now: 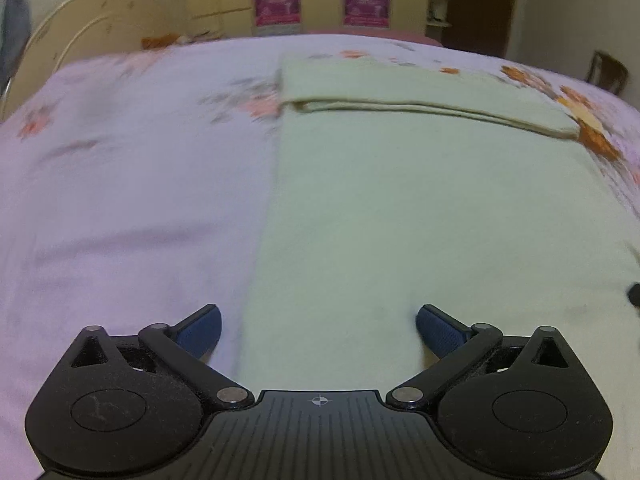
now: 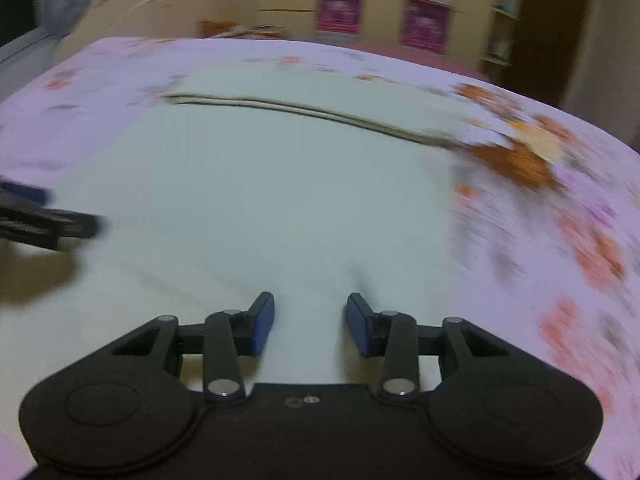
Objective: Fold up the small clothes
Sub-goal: 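Move both open grippers back over the folded sweater toward the hem, then lower both open grippers to the sweater hem edge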
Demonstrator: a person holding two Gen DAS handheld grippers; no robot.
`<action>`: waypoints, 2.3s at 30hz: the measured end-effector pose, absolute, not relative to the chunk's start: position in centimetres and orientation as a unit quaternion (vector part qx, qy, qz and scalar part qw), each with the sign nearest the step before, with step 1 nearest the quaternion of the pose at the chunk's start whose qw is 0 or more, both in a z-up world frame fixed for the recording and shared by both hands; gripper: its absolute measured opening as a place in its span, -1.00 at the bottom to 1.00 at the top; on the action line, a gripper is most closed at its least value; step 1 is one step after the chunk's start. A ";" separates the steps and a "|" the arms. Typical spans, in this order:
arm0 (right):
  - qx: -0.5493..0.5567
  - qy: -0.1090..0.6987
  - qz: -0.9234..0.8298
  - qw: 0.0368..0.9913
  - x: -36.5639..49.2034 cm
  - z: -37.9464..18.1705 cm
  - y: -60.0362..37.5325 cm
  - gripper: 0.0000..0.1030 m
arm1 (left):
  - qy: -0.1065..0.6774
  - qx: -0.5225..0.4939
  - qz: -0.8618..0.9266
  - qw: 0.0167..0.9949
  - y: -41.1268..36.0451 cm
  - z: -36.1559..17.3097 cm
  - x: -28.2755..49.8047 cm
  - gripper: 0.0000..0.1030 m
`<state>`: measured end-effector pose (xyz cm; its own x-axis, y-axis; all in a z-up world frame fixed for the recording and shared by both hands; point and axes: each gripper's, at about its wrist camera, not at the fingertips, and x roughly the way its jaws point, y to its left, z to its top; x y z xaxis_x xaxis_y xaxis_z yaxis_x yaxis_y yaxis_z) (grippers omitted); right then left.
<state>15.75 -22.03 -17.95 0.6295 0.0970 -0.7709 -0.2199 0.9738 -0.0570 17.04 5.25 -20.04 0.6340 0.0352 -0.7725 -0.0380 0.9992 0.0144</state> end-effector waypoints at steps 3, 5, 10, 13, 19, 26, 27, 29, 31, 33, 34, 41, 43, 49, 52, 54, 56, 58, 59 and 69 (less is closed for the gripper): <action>-0.072 0.430 0.055 0.898 15.0 -17.6 -22.6 -0.25 | 0.426 0.003 0.023 0.905 5.7 -19.7 15.8 1.00; -0.057 0.425 0.043 0.902 14.2 -16.9 -22.1 -0.23 | 0.423 -0.006 0.014 0.906 5.6 -19.1 15.0 1.00; -0.026 0.408 0.091 0.908 11.1 -15.6 -18.5 -0.21 | 0.413 0.012 -0.033 0.910 3.6 -18.2 12.7 1.00; -0.027 0.415 0.113 0.902 10.0 -15.8 -16.1 -0.21 | 0.418 0.015 -0.039 0.907 3.2 -18.7 12.0 1.00; -0.050 0.437 0.103 0.892 8.0 -17.1 -14.9 -0.19 | 0.418 0.035 -0.037 0.907 3.8 -19.7 10.8 1.00; -0.030 0.440 0.069 0.895 7.0 -17.4 -16.5 0.00 | 0.424 0.024 -0.038 0.904 4.2 -19.7 10.7 1.00; -0.030 0.437 0.065 0.896 6.8 -17.5 -16.6 0.06 | 0.424 0.022 -0.038 0.904 4.2 -19.7 10.7 1.00; -0.028 0.434 0.060 0.898 6.6 -17.7 -16.6 0.14 | 0.425 0.020 -0.036 0.904 4.2 -19.8 10.6 1.00; -0.031 0.433 0.057 0.899 6.4 -17.8 -16.3 0.23 | 0.426 0.015 -0.032 0.904 4.2 -19.8 10.6 1.00; -0.032 0.440 0.052 0.896 6.5 -18.0 -16.0 0.67 | 0.428 0.009 -0.024 0.903 4.2 -19.9 10.6 1.00; -0.030 0.446 0.050 0.893 6.7 -18.1 -15.9 0.80 | 0.430 0.006 -0.020 0.902 4.2 -19.8 10.6 1.00; -0.018 0.454 0.042 0.890 6.7 -18.5 -15.7 0.98 | 0.450 -0.004 -0.032 0.892 4.7 -19.9 10.3 1.00; -0.015 0.454 0.046 0.890 6.7 -18.5 -15.8 0.98 | 0.437 -0.002 -0.042 0.898 4.9 -20.0 9.6 1.00; -0.022 0.442 0.045 0.896 6.2 -18.5 -15.5 0.98 | 0.437 0.012 -0.048 0.898 5.0 -19.9 8.2 1.00; -0.019 0.426 0.039 0.904 5.3 -18.5 -15.4 0.98 | 0.437 0.001 -0.041 0.898 5.4 -19.7 7.3 1.00; -0.013 0.424 0.035 0.905 4.9 -18.3 -15.3 0.98 | 0.437 -0.005 -0.036 0.899 5.7 -19.8 6.8 1.00; -0.016 0.429 0.035 0.902 4.7 -18.3 -15.2 0.98 | 0.438 -0.005 -0.034 0.898 5.9 -19.8 6.4 1.00; -0.021 0.428 0.038 0.903 4.5 -18.1 -15.1 0.98 | 0.439 -0.007 -0.032 0.898 6.2 -19.6 6.0 1.00; -0.018 0.427 0.037 0.903 4.4 -18.0 -15.2 0.96 | 0.436 -0.015 -0.027 0.899 6.6 -19.4 5.7 1.00; 0.014 0.423 0.024 0.906 3.1 -17.1 -17.4 0.47 | 0.418 -0.066 -0.045 0.905 10.3 -19.7 3.7 0.77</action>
